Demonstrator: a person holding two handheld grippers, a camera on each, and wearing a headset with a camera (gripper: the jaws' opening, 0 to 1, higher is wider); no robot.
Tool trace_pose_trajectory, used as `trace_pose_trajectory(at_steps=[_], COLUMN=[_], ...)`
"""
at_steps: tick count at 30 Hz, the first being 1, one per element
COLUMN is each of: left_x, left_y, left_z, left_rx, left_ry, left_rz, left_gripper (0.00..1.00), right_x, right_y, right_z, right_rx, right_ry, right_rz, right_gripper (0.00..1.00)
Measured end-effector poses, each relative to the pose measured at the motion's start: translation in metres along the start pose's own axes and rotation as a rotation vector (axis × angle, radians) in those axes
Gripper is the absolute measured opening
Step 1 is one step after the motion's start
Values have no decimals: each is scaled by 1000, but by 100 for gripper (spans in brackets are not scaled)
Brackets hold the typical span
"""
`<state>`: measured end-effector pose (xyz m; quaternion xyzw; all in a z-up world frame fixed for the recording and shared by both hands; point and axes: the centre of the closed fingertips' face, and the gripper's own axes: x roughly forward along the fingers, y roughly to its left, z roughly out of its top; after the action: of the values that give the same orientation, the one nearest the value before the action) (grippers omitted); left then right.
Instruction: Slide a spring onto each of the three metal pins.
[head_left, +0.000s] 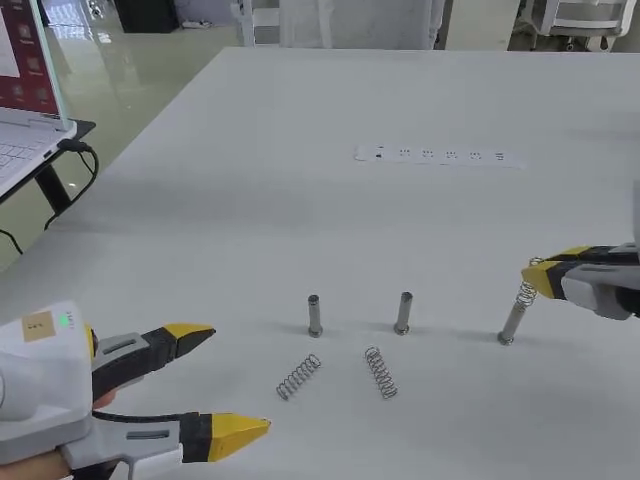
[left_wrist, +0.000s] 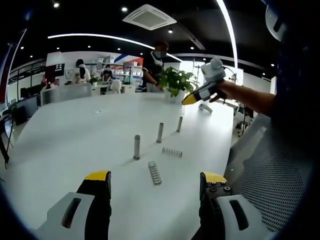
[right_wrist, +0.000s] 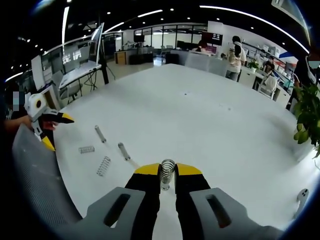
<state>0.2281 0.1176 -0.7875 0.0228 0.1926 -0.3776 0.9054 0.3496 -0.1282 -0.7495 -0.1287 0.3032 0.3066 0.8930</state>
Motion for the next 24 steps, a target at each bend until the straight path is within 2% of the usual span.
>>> trace_pose_trajectory(at_steps=[13,24], left_x=[0,-1], left_y=[-1,-1], left_z=[-2,-3], left_rx=[-1,-3], left_ry=[2,4], left_rz=[1,3], left_gripper=[68,68], right_x=[5,6], right_y=[1,2], right_z=[-8,-9], right_rx=[-1,-5], right_ry=[10,6], right_rz=[6,10], right_gripper=[8,8])
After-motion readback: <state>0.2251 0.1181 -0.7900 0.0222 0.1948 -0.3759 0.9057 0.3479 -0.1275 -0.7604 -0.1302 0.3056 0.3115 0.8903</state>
